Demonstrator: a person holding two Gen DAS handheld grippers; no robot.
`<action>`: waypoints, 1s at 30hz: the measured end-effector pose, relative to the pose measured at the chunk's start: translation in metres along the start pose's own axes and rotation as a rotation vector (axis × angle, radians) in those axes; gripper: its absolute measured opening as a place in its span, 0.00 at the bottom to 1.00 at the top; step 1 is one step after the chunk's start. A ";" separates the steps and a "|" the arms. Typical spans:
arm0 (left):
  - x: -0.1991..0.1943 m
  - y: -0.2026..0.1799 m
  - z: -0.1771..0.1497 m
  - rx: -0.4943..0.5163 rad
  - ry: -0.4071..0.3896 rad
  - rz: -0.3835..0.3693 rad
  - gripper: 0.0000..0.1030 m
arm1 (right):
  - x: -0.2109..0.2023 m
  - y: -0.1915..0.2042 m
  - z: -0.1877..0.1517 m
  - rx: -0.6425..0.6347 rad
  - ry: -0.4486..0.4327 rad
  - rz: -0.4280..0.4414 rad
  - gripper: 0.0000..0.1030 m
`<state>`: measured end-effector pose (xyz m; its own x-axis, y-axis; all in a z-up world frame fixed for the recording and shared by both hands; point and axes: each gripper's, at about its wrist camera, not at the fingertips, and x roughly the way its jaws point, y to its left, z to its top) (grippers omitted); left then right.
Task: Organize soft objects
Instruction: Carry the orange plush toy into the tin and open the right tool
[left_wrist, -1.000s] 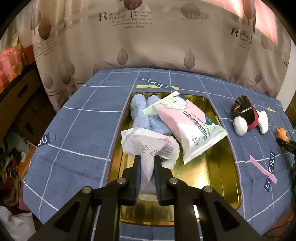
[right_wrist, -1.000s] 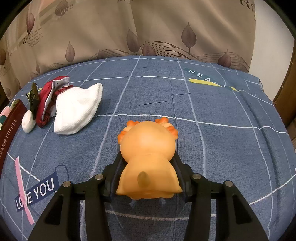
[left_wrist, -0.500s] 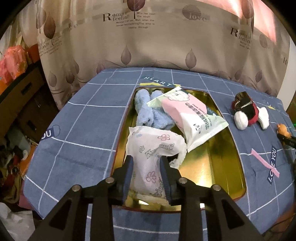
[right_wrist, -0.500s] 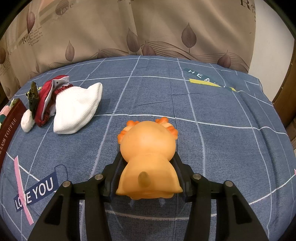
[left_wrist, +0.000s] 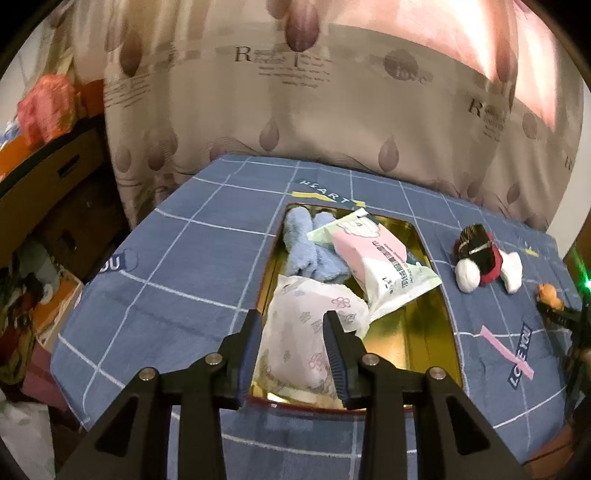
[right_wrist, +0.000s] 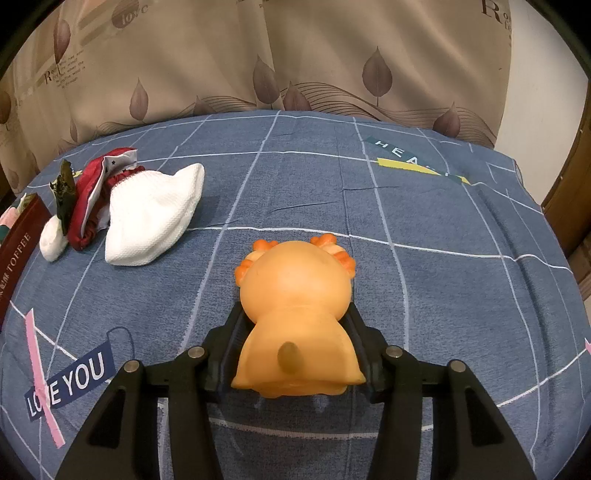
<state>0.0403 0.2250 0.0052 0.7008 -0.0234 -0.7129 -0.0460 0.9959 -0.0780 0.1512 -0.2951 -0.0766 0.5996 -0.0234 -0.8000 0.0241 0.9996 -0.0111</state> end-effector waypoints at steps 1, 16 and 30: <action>-0.003 0.002 -0.002 -0.010 -0.002 0.004 0.34 | 0.000 0.000 0.000 0.000 0.000 0.001 0.47; -0.030 0.036 -0.042 -0.058 0.019 0.182 0.43 | -0.002 0.006 -0.001 -0.017 -0.014 -0.023 0.42; -0.024 0.059 -0.040 -0.148 0.048 0.250 0.44 | -0.037 0.050 0.004 0.005 -0.055 0.066 0.42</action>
<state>-0.0082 0.2803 -0.0102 0.6205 0.2132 -0.7547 -0.3190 0.9478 0.0054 0.1335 -0.2446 -0.0451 0.6433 0.0415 -0.7645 -0.0127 0.9990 0.0435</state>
